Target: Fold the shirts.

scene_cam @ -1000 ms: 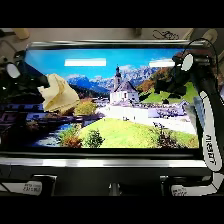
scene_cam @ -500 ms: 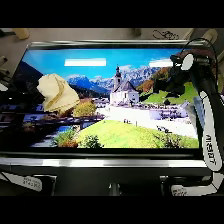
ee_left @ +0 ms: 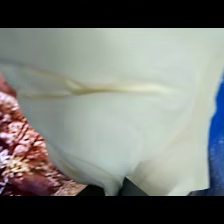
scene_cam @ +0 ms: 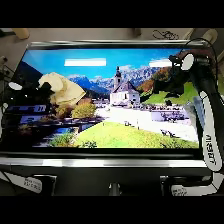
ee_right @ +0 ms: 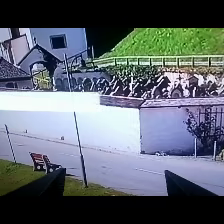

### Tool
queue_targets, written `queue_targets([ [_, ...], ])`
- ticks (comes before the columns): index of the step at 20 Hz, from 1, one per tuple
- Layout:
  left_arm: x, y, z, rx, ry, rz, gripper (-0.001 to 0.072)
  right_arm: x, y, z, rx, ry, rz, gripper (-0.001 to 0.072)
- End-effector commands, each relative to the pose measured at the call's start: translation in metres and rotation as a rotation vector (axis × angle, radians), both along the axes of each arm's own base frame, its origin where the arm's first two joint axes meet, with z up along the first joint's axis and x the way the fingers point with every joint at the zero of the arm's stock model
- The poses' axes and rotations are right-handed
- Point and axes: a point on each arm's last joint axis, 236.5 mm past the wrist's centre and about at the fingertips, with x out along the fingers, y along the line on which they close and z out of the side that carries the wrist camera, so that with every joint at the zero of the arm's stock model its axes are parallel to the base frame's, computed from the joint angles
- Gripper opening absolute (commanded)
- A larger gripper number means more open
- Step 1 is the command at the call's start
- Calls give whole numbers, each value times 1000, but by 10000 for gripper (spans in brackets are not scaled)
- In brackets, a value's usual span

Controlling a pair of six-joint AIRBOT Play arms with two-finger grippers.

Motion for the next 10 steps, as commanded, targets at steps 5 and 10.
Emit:
queue_targets([
  [5,-83,-129,306,209,-691,-328,28,-7,0,86,-16,-232,84,664],
  [10,-175,-257,247,157,-602,-597,28,-66,-6,179,-16,-410,77,665],
])
